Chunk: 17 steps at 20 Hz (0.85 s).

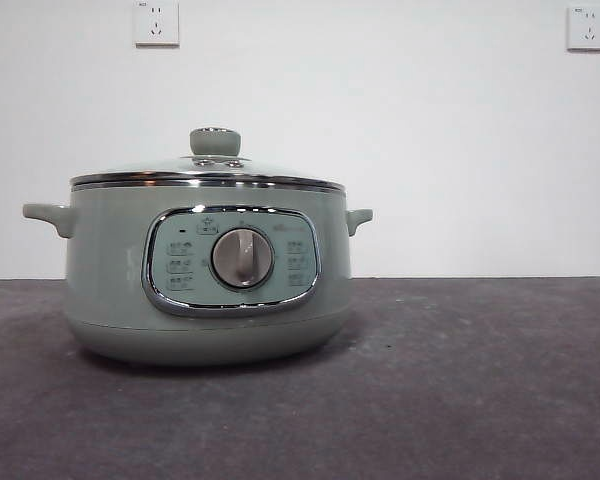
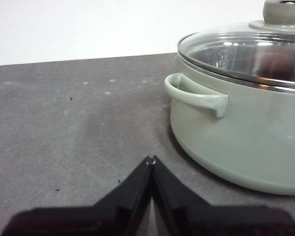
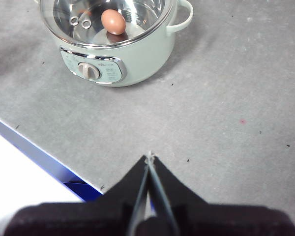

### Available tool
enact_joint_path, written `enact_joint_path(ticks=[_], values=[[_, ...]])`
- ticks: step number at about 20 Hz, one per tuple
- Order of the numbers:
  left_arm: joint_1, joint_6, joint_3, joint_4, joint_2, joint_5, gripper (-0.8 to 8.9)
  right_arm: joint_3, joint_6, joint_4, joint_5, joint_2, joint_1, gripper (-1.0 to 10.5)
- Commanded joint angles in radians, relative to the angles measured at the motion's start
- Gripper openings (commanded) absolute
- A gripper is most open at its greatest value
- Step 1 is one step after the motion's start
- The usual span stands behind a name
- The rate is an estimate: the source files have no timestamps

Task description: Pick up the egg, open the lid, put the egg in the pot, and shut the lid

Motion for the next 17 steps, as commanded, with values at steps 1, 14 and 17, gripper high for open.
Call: enact_joint_path(ticks=[1,14,17], values=[[0.003,-0.01,-0.011,0.005,0.003,0.0,-0.04,-0.006,0.01,0.002,0.0,0.0,0.003,0.0],[0.003,-0.01,-0.01,0.005,0.039,0.0,-0.04,-0.006,-0.019,0.002,0.019,-0.007,-0.005,0.0],[0.003,-0.01,-0.01,0.005,0.049,0.0,-0.04,-0.006,-0.119,0.031,0.087,-0.066,-0.095,0.0]])
